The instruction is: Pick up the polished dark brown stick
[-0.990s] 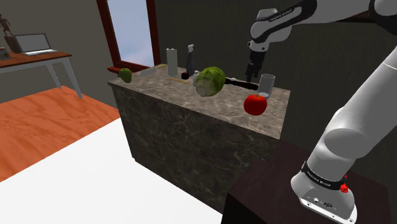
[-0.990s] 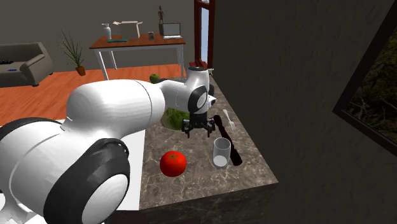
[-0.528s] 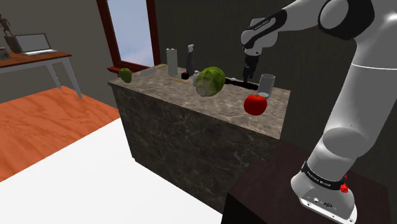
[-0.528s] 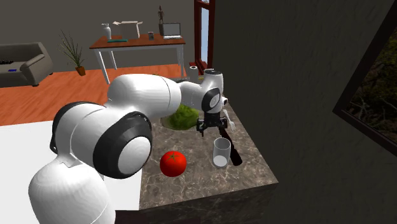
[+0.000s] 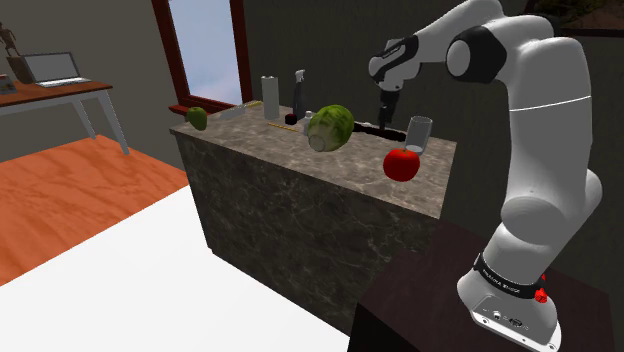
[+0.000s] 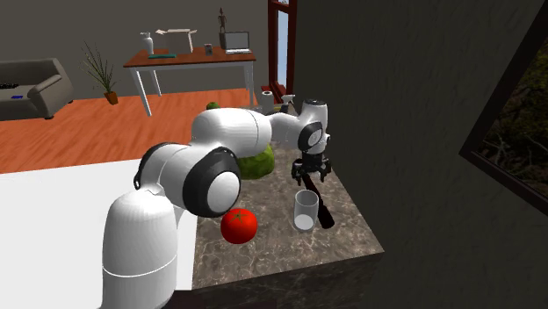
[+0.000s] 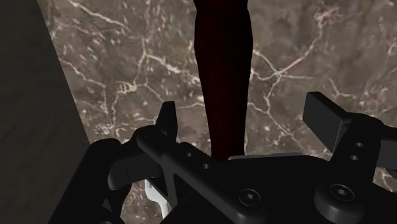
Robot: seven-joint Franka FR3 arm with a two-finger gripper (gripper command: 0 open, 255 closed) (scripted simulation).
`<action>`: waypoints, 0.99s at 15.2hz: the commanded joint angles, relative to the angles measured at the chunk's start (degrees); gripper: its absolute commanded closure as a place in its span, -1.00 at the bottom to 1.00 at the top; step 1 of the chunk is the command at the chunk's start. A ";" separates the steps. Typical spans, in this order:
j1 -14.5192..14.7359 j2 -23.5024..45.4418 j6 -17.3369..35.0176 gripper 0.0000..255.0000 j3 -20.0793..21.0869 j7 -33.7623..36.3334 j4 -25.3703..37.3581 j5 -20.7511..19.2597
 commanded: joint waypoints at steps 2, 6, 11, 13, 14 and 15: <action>-0.80 2.42 1.02 -1.00 0.41 -0.95 1.28 0.77; -0.92 3.56 3.53 -1.00 0.73 -1.19 -0.18 1.29; -1.03 4.12 4.45 1.00 0.87 -1.32 -0.56 1.54; -1.05 4.17 4.41 1.00 0.87 -1.33 -0.48 1.55; -1.05 4.16 4.42 1.00 0.87 -1.33 -0.50 1.55; -1.05 4.16 4.43 1.00 0.87 -1.33 -0.51 1.55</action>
